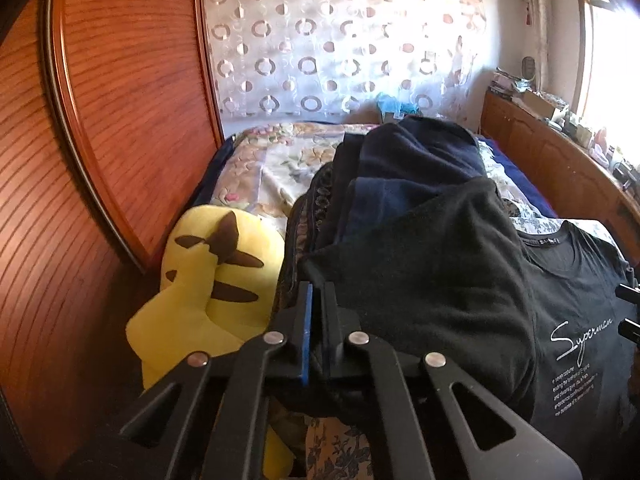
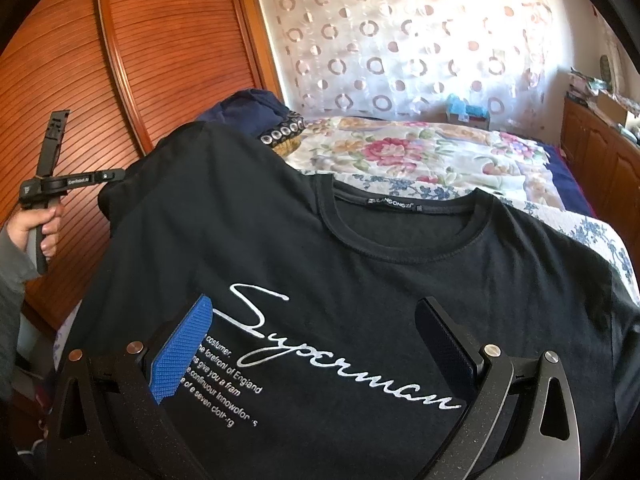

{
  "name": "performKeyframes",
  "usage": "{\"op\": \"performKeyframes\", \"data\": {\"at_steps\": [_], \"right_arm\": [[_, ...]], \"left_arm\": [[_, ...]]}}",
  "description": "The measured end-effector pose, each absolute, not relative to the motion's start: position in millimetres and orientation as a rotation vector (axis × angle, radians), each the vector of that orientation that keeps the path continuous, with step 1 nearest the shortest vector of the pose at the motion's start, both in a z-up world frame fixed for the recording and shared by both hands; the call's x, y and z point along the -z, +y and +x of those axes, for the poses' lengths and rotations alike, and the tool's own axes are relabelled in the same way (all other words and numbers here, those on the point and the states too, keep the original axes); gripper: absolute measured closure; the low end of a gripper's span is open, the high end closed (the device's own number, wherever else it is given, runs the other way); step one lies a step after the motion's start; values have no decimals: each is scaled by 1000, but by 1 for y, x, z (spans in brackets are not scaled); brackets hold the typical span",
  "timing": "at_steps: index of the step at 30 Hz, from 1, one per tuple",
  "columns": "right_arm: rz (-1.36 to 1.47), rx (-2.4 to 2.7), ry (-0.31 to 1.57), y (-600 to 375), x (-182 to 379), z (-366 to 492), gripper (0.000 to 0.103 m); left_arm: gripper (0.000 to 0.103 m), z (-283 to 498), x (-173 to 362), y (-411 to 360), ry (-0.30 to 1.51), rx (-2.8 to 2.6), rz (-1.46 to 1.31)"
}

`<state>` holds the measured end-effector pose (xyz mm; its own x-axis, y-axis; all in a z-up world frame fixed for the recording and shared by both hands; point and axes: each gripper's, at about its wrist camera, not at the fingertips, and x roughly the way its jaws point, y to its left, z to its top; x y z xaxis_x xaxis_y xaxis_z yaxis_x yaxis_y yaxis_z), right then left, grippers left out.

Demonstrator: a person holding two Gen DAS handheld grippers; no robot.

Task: Fold small clothes
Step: 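Carry the navy stack beside the shirt and open the left tool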

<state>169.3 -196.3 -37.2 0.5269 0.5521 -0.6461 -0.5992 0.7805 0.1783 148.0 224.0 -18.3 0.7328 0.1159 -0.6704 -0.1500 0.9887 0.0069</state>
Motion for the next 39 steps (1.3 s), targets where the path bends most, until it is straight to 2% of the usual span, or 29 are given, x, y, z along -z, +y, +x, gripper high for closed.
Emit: {"op": "performKeyframes", "data": {"at_steps": [13, 24, 26, 30, 34, 39], "right_arm": [[-72, -689, 745, -197, 40, 170, 0], [-42, -651, 704, -217, 28, 163, 0], [-33, -640, 702, -223, 27, 161, 0], [-31, -619, 696, -233, 25, 157, 0], [-30, -606, 698, -237, 26, 156, 0], [-46, -607, 707, -232, 29, 155, 0]], "left_arm": [[103, 120, -47, 169, 557, -73, 36], [103, 146, -71, 57, 571, 213, 99], [99, 150, -75, 45, 588, 218, 122], [77, 151, -73, 53, 603, 203, 110], [69, 141, -61, 73, 630, 160, 91], [67, 126, -35, 86, 670, 129, 82]]}}
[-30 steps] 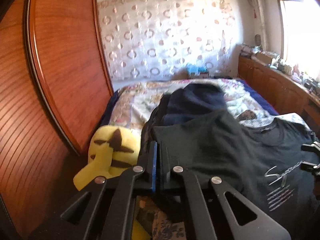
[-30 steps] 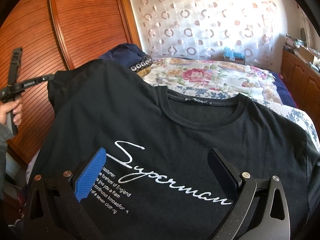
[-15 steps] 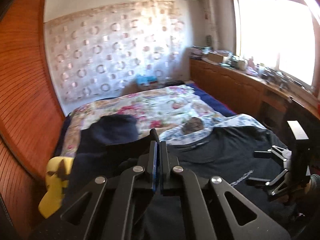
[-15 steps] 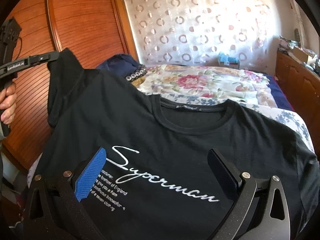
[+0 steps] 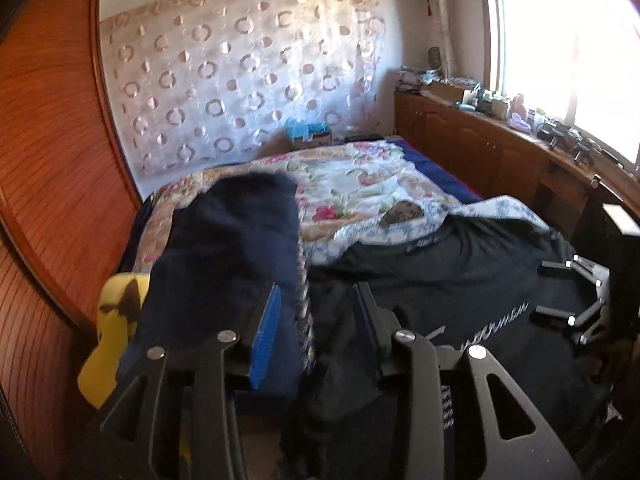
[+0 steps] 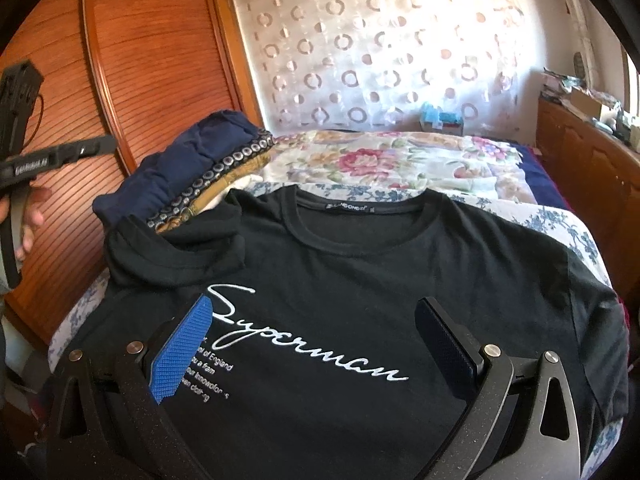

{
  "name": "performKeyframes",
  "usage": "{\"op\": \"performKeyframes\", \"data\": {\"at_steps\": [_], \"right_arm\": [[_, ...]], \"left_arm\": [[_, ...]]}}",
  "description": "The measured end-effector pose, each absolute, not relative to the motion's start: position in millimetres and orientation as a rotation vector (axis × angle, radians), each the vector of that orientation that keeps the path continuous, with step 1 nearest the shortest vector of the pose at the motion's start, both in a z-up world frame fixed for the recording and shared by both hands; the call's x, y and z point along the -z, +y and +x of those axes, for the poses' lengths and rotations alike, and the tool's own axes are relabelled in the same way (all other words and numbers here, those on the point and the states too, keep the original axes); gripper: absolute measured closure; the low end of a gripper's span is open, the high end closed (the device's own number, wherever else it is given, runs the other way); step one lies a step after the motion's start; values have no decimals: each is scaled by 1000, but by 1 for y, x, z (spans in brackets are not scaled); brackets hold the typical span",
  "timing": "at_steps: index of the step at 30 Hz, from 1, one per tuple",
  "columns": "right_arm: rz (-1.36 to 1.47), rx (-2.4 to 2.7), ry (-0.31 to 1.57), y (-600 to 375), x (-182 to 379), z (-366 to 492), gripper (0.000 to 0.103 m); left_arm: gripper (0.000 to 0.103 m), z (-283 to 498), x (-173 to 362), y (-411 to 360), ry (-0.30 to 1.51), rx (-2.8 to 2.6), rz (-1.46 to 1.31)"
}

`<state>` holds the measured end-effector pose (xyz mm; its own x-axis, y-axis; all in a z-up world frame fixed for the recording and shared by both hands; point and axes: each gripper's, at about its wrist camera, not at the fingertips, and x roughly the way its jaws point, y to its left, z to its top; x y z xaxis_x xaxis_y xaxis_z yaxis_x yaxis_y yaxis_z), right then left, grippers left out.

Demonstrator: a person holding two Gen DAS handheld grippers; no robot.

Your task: Fold small clothes

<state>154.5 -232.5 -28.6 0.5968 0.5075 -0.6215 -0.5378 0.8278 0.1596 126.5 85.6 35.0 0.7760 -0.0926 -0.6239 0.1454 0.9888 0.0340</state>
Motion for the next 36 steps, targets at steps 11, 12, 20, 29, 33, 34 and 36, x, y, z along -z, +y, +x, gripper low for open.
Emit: {"op": "performKeyframes", "data": {"at_steps": [11, 12, 20, 29, 33, 34, 36], "right_arm": [[-88, -597, 732, -224, 38, 151, 0], [-92, -595, 732, -224, 38, 149, 1], [-95, -579, 733, -231, 38, 141, 0], [-86, -568, 734, -237, 40, 143, 0], [-85, -566, 729, -238, 39, 142, 0], [-87, -566, 729, -238, 39, 142, 0], [-92, -564, 731, -238, 39, 142, 0]], "left_arm": [[76, 125, 23, 77, 747, 146, 88], [78, 126, 25, 74, 747, 143, 105], [102, 125, 30, 69, 750, 141, 182], [102, 83, -2, 45, 698, 261, 107], [102, 71, 3, 35, 722, 287, 94], [99, 70, 7, 35, 732, 292, 85], [95, 67, 11, 34, 744, 301, 69]]}}
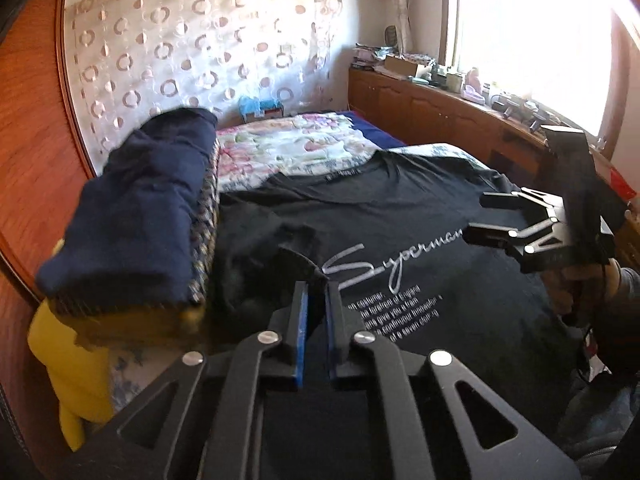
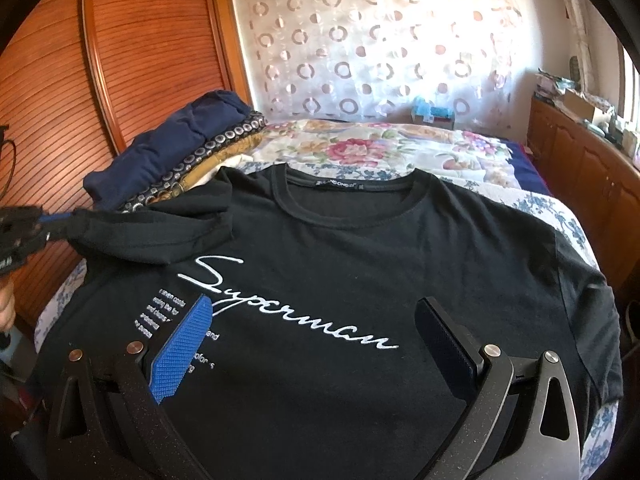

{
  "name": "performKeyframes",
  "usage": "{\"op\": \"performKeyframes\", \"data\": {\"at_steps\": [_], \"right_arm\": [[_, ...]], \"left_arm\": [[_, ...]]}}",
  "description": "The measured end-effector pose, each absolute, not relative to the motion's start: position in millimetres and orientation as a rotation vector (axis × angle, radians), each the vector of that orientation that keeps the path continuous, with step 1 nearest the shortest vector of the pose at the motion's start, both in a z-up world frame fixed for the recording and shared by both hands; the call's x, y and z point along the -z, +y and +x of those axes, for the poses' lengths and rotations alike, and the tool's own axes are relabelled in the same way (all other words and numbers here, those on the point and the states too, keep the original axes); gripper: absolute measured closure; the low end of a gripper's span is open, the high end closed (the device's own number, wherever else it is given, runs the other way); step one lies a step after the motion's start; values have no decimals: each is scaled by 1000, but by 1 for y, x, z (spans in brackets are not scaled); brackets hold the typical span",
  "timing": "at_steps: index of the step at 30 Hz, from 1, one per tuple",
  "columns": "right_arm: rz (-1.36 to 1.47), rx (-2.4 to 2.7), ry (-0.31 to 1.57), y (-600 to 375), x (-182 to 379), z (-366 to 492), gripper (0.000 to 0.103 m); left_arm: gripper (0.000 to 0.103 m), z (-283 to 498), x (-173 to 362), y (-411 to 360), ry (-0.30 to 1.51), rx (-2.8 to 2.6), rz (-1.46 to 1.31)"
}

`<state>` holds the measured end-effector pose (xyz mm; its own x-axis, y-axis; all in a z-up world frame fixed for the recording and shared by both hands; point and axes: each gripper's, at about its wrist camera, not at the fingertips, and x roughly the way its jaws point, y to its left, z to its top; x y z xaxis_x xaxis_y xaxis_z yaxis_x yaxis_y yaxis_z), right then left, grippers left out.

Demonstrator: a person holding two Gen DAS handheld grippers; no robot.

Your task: Fold small clothes

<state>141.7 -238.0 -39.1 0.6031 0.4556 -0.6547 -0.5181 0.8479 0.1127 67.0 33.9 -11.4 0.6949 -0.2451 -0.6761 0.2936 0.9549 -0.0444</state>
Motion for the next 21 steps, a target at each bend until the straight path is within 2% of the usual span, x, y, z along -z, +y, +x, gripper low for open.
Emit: {"op": "performKeyframes", "data": {"at_steps": [7, 11, 17, 21], "right_arm": [[-110, -565, 742, -238, 41, 141, 1], [-114, -575, 746, -234, 39, 142, 6], [-136, -654, 760, -215, 33, 149, 20], [-169, -704, 771, -190, 30, 162, 36]], "left_arm": [[71, 57, 20, 42, 741, 301, 23], [67, 53, 17, 52, 718, 263, 8], [63, 53, 22, 71, 709, 210, -16], [61, 52, 29, 87, 703, 179, -48]]}}
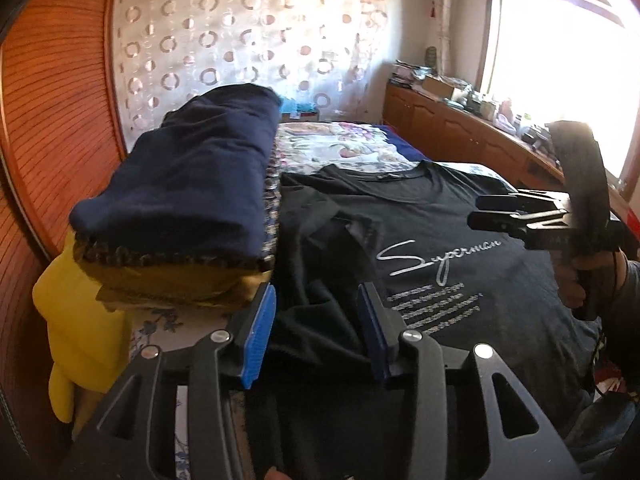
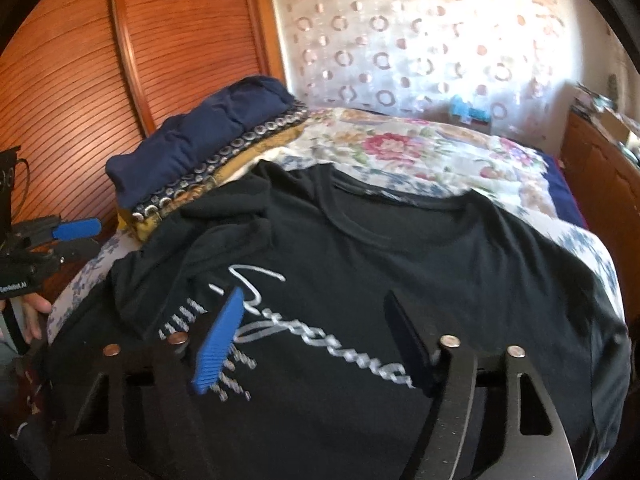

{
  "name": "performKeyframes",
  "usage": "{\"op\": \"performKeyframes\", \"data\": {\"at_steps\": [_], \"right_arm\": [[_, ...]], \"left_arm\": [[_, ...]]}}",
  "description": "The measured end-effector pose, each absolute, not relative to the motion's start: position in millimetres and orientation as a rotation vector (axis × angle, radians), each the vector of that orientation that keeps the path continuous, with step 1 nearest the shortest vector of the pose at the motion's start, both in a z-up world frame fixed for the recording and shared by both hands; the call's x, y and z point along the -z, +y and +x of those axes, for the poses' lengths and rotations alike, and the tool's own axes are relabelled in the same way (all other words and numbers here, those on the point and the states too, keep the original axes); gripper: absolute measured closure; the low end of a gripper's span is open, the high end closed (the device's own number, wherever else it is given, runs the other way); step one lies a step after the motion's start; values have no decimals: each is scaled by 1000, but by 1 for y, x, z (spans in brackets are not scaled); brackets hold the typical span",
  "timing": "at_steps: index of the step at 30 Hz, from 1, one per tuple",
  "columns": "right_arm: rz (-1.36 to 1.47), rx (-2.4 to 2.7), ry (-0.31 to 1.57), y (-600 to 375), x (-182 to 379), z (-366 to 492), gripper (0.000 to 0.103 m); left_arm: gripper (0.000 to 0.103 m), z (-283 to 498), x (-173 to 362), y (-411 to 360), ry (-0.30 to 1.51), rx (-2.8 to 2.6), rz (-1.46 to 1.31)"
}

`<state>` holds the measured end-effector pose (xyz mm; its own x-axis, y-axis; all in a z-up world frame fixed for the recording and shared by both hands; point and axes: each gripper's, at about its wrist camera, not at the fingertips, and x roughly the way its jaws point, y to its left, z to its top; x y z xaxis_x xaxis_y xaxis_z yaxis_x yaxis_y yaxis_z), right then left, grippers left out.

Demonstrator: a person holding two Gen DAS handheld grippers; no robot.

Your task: Fold small clothes

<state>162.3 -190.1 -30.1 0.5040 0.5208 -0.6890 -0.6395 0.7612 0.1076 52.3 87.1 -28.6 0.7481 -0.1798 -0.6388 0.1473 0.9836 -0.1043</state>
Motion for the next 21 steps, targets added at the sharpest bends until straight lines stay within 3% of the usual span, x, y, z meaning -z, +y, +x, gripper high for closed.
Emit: {"op": "performKeyframes", "data": {"at_steps": [14, 17, 21], "right_arm": [[-201, -828, 900, -99, 59, 227, 46], [-202, -837, 934, -86, 67, 237, 53], [-198, -856, 961, -77, 75, 241, 74]], "left_arm": [[59, 58, 44, 125, 717, 89, -97], [59, 58, 47, 125, 722, 89, -96], [58, 57, 50, 126, 727, 90, -99]]}}
